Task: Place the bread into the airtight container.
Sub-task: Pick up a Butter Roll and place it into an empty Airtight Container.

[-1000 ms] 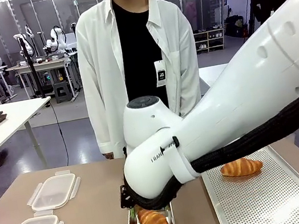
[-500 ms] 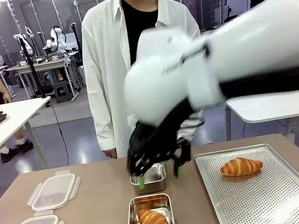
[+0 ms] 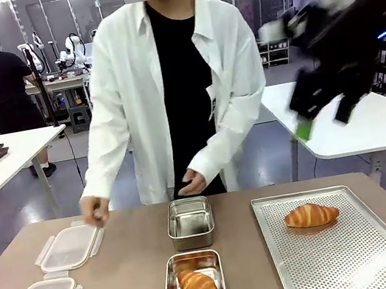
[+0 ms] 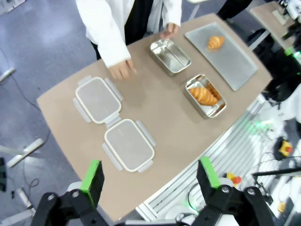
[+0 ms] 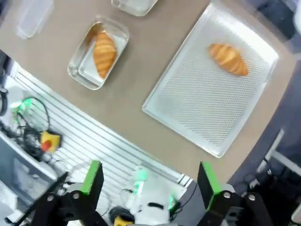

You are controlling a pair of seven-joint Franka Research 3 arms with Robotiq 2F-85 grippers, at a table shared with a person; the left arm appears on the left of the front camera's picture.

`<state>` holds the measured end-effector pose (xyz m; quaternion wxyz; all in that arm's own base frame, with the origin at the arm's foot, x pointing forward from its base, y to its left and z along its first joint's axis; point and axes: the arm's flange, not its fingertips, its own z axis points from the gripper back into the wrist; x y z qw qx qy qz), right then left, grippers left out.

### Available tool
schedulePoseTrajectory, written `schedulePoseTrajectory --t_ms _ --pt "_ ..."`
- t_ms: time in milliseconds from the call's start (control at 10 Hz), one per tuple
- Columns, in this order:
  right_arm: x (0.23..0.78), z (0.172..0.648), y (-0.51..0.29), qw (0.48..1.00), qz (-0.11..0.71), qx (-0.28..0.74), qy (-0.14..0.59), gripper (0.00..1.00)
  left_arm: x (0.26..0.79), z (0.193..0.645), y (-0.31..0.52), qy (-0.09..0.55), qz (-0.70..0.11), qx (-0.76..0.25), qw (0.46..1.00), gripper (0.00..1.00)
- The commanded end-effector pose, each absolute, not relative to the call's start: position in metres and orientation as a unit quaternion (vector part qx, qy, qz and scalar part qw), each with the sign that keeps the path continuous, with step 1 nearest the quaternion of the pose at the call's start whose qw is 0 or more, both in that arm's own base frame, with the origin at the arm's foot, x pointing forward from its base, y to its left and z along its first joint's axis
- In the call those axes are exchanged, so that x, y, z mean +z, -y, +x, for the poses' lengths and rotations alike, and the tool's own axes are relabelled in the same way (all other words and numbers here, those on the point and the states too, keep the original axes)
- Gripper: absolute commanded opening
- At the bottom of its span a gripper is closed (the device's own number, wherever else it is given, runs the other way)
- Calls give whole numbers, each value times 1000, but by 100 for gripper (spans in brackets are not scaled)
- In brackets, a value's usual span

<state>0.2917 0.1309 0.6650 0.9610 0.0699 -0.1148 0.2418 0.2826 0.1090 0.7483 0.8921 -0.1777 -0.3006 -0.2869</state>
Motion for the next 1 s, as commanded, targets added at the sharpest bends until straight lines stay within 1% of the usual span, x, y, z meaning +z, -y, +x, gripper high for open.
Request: schedulePoseTrajectory --t_ms 0,100,200,400,500,800,900 --pt "678 290 -68 938 96 285 172 100 750 281 -108 304 -178 -297 888 100" --pt "690 280 -30 930 106 296 192 100 750 281 -108 304 -178 -297 888 100" --pt "698 272 2 921 136 308 194 100 750 281 -108 304 -178 -297 888 100" --pt "701 264 59 925 160 284 197 100 750 281 -108 304 -178 -297 888 100" --pt "694 256 75 924 158 285 202 100 750 281 -108 304 -178 -297 888 100" --pt "668 258 86 922 166 276 214 100 750 281 -108 304 -178 -297 888 100" --pt "684 257 91 926 160 275 202 100 750 281 -108 304 -178 -297 888 100"
